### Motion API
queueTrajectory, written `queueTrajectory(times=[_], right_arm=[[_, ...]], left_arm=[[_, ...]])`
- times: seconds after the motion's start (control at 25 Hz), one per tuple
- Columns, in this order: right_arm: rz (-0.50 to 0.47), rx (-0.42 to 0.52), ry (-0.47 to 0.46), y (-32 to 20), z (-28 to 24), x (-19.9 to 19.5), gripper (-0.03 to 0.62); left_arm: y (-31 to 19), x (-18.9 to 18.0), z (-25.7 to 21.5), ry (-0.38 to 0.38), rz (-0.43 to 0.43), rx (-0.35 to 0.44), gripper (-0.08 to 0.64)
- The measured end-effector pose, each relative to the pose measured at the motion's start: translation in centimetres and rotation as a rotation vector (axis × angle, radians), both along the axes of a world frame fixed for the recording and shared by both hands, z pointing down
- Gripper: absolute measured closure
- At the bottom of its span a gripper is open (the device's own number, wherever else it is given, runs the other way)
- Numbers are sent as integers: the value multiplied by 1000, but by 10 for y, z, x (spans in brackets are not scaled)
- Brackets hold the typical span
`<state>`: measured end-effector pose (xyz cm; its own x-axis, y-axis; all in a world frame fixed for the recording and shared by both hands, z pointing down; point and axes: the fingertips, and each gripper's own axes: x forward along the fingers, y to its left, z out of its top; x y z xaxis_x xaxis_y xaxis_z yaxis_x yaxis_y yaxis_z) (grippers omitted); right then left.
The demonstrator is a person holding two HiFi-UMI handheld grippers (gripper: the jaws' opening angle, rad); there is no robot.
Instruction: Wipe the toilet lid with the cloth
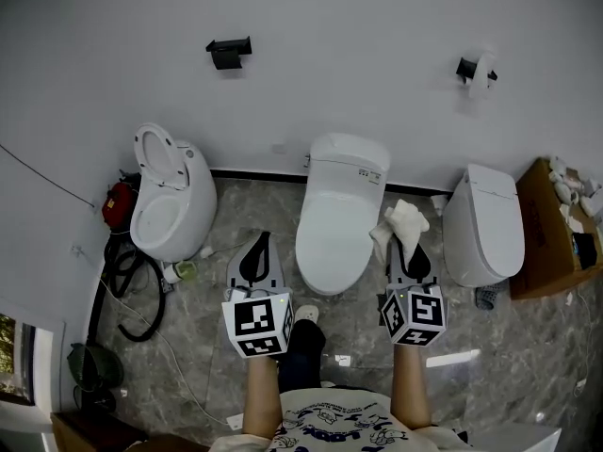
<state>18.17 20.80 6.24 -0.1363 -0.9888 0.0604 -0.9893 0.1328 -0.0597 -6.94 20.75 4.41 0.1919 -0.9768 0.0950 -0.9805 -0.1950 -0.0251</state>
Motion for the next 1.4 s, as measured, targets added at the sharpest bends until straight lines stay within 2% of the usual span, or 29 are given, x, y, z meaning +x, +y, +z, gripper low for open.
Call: queueTrajectory(times=[0.52, 0.72, 0.96, 1.4], right_arm=[[77, -7, 3, -199, -8, -35, 476], [102, -35, 13, -258, 1, -42, 476], [118, -106, 29, -306, 31, -44, 476], [81, -226, 30, -358, 94, -32, 476]], left_arm=[[-221, -28, -11, -5, 98, -1, 555], [-288, -35, 1, -4, 128, -33, 555], [-343, -38, 36, 8, 146, -109, 555], [-393, -21, 104, 5, 130, -230, 555]])
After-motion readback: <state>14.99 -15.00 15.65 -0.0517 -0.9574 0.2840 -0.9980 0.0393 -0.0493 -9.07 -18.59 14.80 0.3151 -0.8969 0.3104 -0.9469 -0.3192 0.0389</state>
